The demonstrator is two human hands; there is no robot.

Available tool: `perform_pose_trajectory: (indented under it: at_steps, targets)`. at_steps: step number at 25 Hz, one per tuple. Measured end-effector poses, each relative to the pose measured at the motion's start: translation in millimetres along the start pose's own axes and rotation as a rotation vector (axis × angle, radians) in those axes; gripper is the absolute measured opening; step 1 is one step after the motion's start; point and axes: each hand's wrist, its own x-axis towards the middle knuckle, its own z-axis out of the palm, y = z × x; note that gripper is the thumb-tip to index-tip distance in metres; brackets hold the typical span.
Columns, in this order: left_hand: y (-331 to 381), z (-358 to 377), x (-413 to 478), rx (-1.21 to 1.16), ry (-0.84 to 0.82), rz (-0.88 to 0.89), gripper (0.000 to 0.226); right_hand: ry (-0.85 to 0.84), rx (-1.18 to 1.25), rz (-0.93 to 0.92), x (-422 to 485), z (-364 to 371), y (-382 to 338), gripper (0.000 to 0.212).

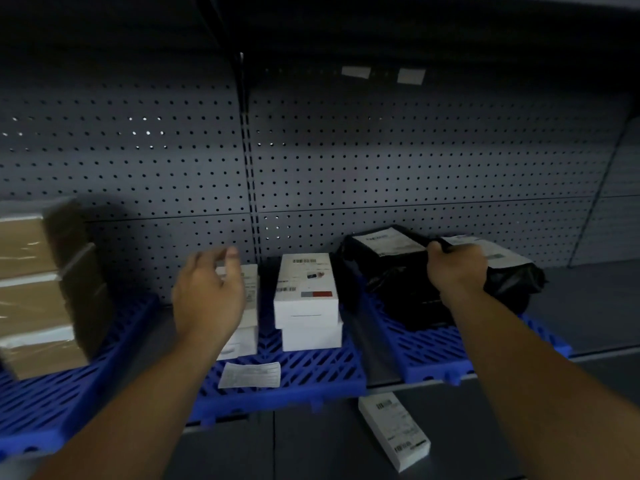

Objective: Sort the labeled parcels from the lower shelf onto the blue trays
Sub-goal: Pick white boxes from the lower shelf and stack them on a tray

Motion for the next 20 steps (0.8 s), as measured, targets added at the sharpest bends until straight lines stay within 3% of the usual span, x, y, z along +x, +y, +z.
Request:
perform_pose_trajectory:
  at_steps: [8, 16, 20]
  targets:
    - [66.0, 63.4, -26.2, -0.025, -0.019, 0.027, 0.043, -0.050, -0.176, -0.098, 30.4, -20.1, 26.6, 0.042]
    - [61.9, 65.1, -36.9, 0.025, -0.018, 0.029, 0.042, -0.012, -0.381, -0.235, 14.9, -18.6, 35.4, 0.041]
    - [56.0, 53.1, -35.3, 0.034, 0.001, 0.026, 0.040, -0.015, -0.368, -0.195, 15.9, -21.1, 35.2, 0.035]
